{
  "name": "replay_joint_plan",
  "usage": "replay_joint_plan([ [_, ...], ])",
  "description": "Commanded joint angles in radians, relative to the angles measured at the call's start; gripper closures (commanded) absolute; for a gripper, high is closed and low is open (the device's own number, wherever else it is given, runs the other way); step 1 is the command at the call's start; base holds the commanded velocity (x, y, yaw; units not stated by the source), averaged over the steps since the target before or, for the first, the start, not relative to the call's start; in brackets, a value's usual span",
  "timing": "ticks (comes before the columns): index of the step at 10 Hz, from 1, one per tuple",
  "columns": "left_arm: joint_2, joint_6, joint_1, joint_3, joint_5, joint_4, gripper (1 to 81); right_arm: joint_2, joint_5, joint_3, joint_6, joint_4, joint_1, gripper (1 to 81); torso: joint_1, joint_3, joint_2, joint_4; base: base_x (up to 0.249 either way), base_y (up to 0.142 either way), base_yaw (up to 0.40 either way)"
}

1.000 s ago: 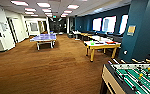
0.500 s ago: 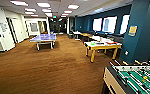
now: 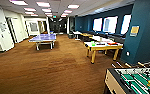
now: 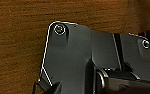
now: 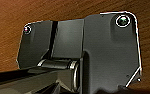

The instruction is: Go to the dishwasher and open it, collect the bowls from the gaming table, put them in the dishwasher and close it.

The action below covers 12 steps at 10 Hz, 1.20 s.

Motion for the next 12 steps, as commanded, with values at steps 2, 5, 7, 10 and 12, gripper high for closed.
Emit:
replay_joint_plan([
  [2,-0.002,-0.002,-0.049,-0.002,0.044,-0.002,1.0,0.002,-0.046,0.002,-0.002,-0.005,0.05,1.0,0.0,0.0,0.0,0.0,0.146,0.0,0.0],
  [5,-0.002,-0.002,-0.049,-0.002,0.044,-0.002,1.0,0.002,-0.046,0.001,-0.002,-0.005,0.05,1.0,0.0,0.0,0.0,0.0,0.153,0.0,0.0],
  [7,-0.003,-0.001,-0.049,-0.002,0.044,-0.002,1.0,0.002,-0.046,0.001,-0.002,-0.005,0.051,1.0,0.0,0.0,0.0,0.0,0.163,0.0,0.0],
  [10,-0.003,-0.002,-0.049,-0.002,0.044,-0.002,1.0,0.002,-0.046,0.004,-0.002,-0.006,0.051,1.0,0.0,0.0,0.0,0.0,0.165,0.0,0.0],
  [12,-0.003,-0.002,-0.049,-0.002,0.044,-0.002,1.0,0.002,-0.046,0.002,-0.002,-0.005,0.05,1.0,0.0,0.0,0.0,0.0,0.165,0.0,0.0],
])
